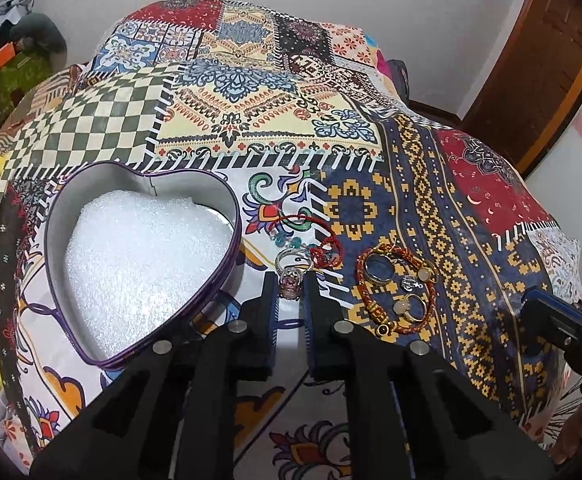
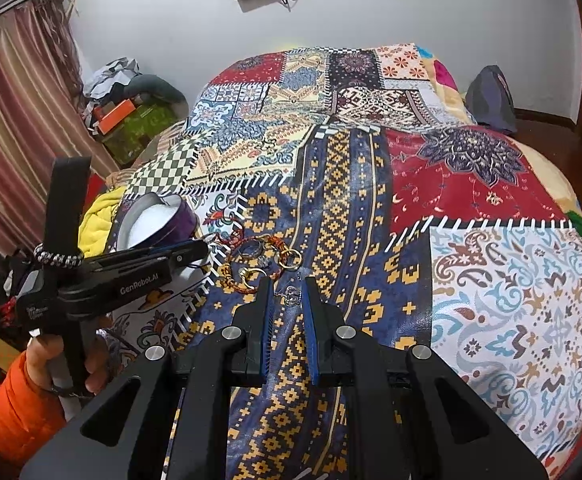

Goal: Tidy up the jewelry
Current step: 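Close the left tool on the ring with a red stone, then carry the ring in the left tool over the purple heart tin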

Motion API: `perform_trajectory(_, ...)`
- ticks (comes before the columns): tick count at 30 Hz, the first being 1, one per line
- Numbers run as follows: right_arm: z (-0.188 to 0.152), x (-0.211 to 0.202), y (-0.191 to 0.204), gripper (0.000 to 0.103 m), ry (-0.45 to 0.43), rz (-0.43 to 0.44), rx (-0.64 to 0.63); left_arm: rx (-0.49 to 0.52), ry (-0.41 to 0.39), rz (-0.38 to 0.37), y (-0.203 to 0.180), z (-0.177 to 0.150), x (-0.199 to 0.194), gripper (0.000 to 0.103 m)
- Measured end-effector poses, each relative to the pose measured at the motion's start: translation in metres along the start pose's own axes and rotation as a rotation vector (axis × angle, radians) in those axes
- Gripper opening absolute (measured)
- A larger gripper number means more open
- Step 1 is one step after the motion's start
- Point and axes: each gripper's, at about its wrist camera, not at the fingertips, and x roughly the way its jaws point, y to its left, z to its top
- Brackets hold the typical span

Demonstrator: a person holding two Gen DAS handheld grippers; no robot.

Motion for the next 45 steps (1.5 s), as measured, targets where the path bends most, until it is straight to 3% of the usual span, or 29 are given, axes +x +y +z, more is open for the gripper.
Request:
perform_trajectory(12,0.029,-0.026,0.042,0.013,-0.105,0.023,-0.080,-0.003,-0.144,-0.001,0.000,0.000,-0.072,0.010)
perform_trajectory(26,0.059,-0.009,0.121,0.013,-0.162,0.116,-0.215,-0.058,-0.298,0.056,0.051,-0.001,-0.143,0.010)
perform_trajectory(36,0.072,0.039,0.147,0.013,-0.097,0.158,-0.267,-0.080,-0.293,0.084,0.082,-0.004,-0.138,0.010)
perform_trajectory(45,0.073,0.088,0.146,0.013,0.044,0.157,-0.328,-0.041,-0.204,0.024,0.084,-0.003,-0.101,0.010)
